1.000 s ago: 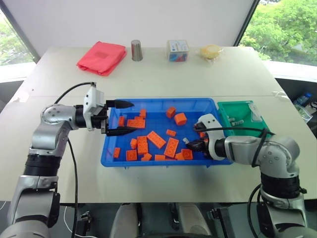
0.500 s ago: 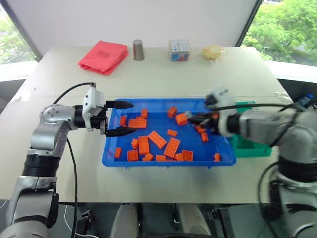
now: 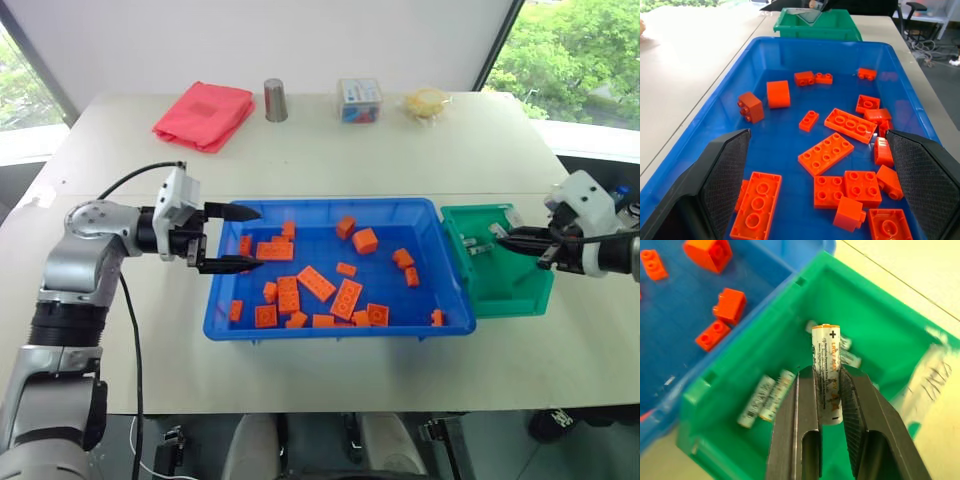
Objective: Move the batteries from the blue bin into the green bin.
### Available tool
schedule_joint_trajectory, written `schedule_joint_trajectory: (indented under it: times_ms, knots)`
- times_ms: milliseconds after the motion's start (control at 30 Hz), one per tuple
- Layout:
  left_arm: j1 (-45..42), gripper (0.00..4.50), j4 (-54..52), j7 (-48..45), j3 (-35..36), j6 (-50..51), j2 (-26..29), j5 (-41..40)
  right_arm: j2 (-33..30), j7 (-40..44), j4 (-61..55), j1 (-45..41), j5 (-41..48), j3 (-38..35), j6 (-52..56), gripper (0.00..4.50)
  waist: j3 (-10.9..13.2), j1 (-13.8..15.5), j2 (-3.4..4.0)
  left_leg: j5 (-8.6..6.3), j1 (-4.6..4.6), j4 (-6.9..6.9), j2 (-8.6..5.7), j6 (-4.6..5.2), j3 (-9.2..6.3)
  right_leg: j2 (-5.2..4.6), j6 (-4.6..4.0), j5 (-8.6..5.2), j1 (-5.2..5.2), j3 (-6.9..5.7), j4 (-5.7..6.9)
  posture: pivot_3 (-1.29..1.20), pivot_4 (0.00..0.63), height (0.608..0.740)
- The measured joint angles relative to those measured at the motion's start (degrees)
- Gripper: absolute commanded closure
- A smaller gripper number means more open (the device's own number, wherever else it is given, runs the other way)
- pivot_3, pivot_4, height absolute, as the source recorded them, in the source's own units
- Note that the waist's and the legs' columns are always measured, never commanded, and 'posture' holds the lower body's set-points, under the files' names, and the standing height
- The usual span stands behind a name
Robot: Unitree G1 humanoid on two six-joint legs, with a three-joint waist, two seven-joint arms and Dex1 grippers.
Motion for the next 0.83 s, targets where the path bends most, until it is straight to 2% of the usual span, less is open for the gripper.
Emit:
schedule_joint_trajectory:
  times_ms: [167, 267, 467, 633, 833]
  knots:
    - [-1.4, 0.0, 0.4, 0.0, 0.1, 0.9, 0.1, -0.1, 2.0, -1.0, 3.0, -1.4, -3.3, 0.4, -2.7, 0.01, 0.0, 0.2, 0.0, 0.01, -0.02, 0.06, -0.05, -0.01, 0.06, -0.1, 0.0, 0.02, 0.0, 0.03, 0.0, 0.0, 0.15, 0.74]
    - [-2.2, 0.0, 1.0, 0.0, 0.3, 1.6, 0.8, -0.2, 1.9, 2.9, 6.2, -1.8, -4.8, -0.3, -9.9, 0.01, 0.0, 0.3, 0.0, 0.01, -0.06, 0.05, -0.06, -0.01, 0.12, -0.11, 0.13, 0.07, 0.01, 0.03, -0.07, 0.0, 0.15, 0.74]
    - [-4.0, 0.0, 3.7, -0.7, 1.9, 2.9, 4.5, -0.5, -3.9, 20.4, 21.8, -2.1, -6.8, -3.0, -28.5, 0.01, 0.0, 0.4, 0.02, 0.01, -0.06, 0.03, -0.08, -0.01, 0.13, -0.12, 0.19, 0.04, 0.03, 0.01, -0.08, 0.0, 0.15, 0.74]
    - [-5.2, 0.0, 5.4, -2.1, 3.2, 3.7, 7.7, -0.6, -7.9, 33.0, 38.9, -10.7, -9.5, -1.2, -35.9, 0.01, 0.0, -0.2, 0.09, 0.01, 0.07, 0.07, -0.06, -0.01, 0.25, -0.14, 0.05, 0.0, 0.04, 0.07, 0.01, 0.0, 0.15, 0.74]
    - [-5.9, 0.0, 6.6, -3.0, 3.7, 4.5, 10.9, -0.6, -8.3, 37.2, 52.2, -19.6, -14.6, 2.1, -42.2, 0.01, 0.1, -0.3, 0.17, 0.01, 0.15, 0.06, -0.03, -0.02, 0.29, -0.12, 0.0, 0.0, 0.03, 0.12, 0.1, 0.0, 0.15, 0.74]
